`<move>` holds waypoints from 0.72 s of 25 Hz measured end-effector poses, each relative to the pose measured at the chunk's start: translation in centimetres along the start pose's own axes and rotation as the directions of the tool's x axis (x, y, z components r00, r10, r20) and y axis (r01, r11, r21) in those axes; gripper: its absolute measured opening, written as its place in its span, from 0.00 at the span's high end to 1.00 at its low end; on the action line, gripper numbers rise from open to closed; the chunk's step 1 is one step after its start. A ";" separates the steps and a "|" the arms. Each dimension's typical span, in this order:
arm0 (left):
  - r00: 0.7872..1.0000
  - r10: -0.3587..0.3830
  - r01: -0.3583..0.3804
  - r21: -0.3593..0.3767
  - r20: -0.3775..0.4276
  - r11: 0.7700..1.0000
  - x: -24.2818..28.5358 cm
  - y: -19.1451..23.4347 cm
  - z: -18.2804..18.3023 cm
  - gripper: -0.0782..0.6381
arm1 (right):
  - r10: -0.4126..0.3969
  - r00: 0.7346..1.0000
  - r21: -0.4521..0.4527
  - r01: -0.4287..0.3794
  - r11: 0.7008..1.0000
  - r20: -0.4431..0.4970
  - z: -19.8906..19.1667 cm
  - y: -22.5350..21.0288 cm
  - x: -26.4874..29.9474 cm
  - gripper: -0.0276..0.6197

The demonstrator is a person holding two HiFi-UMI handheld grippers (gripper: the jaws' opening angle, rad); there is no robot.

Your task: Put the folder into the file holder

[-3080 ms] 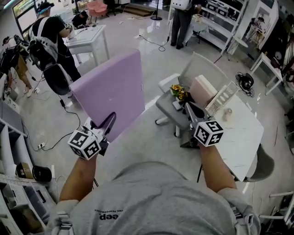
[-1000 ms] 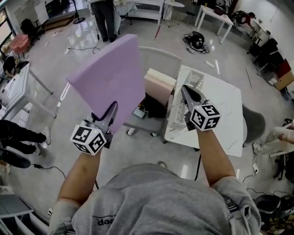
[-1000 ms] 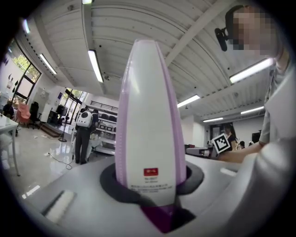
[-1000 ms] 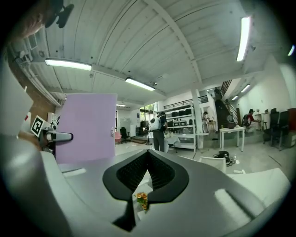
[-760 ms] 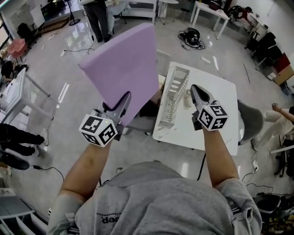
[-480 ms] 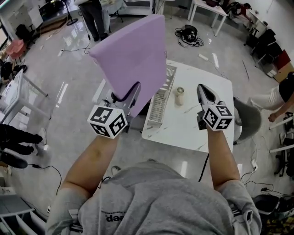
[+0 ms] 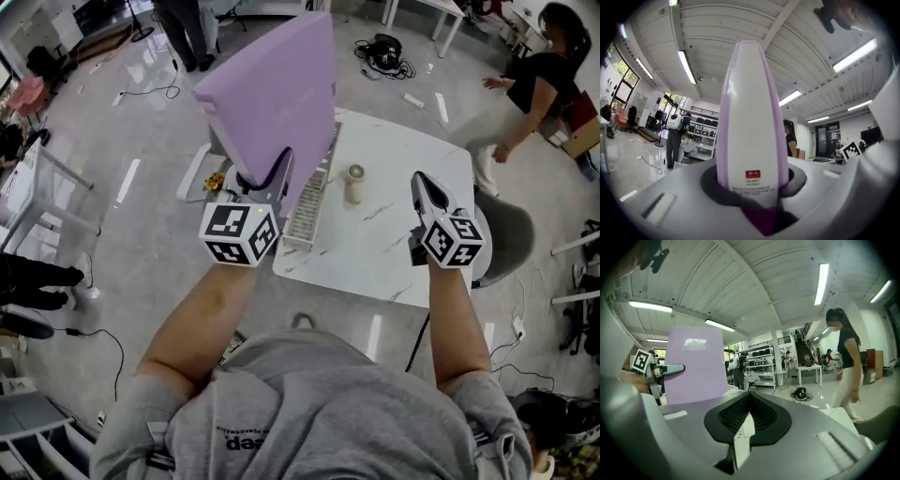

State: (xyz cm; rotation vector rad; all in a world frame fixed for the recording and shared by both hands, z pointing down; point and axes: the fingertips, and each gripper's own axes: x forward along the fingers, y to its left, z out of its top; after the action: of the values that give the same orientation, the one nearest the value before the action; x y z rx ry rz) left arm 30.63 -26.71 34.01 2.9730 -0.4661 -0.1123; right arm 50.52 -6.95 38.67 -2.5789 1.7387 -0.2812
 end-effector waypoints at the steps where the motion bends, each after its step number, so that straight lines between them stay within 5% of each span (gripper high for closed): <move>1: 1.000 0.003 -0.003 0.009 -0.005 1.000 0.3 -0.1 -0.6 0.62 | 0.002 1.000 0.002 -0.002 1.000 -0.006 -0.4 -0.2 0.1 0.96; 11: 0.998 0.038 -0.037 -0.015 0.047 0.999 1.7 -0.1 -5.2 0.62 | -0.006 0.999 0.033 0.008 0.999 -0.043 -3.9 -2.5 0.3 0.96; 18: 0.998 0.011 -0.014 0.053 0.057 0.999 1.8 -0.5 -9.1 0.62 | -0.007 0.997 0.050 0.011 0.999 -0.077 -7.1 -3.5 0.7 0.96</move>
State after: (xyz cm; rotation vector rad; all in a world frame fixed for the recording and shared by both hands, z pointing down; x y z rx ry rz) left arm 33.37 -25.73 42.85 3.0252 -0.5017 -0.1868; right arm 52.86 -5.68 46.14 -2.5736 1.7208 -0.4242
